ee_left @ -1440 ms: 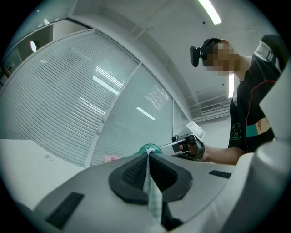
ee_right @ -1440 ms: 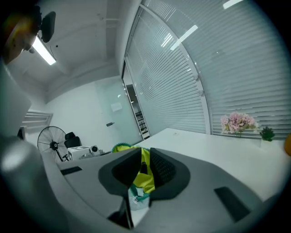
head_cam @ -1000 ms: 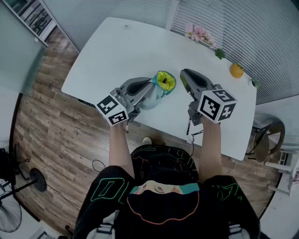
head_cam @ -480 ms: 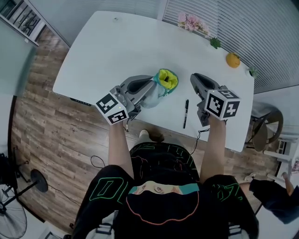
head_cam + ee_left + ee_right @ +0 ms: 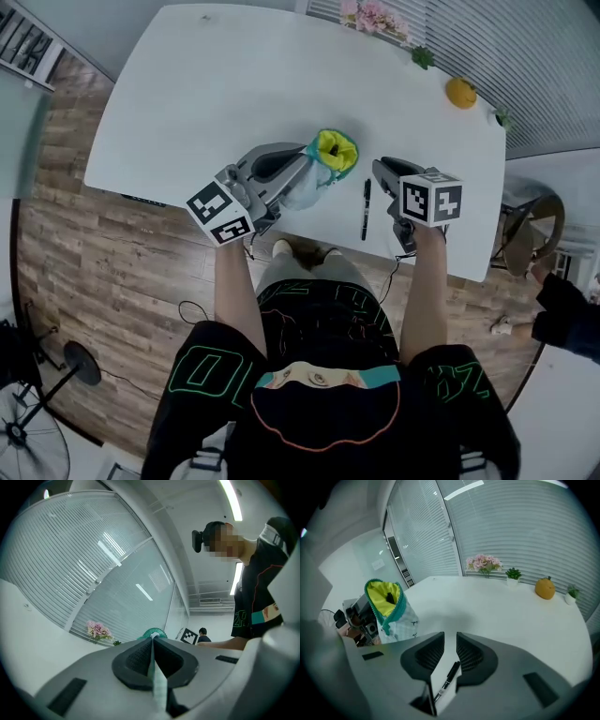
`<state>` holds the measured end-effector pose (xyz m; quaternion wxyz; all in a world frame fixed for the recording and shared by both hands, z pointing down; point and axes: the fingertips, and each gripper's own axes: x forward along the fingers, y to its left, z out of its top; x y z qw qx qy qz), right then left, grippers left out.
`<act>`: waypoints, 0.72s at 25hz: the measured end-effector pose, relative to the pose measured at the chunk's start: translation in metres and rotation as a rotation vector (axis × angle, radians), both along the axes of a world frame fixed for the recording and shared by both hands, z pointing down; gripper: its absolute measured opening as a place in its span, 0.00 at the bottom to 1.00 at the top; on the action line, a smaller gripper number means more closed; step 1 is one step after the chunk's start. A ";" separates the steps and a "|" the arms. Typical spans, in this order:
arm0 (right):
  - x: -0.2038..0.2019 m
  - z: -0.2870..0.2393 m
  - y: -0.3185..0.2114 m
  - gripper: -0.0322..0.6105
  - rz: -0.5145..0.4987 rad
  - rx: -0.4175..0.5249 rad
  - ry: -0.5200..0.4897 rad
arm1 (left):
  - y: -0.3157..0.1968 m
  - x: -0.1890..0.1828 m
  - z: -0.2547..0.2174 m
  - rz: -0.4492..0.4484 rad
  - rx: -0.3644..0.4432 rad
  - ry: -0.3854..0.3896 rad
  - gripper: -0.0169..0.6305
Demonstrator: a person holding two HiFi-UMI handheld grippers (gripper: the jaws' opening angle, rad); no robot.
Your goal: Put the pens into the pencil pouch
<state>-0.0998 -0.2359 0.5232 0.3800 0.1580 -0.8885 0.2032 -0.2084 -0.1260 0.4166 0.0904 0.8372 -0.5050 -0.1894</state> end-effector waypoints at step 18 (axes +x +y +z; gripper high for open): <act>0.025 0.087 0.015 0.20 -0.019 -0.202 0.243 | -0.001 0.015 0.009 0.093 -0.003 -0.008 0.03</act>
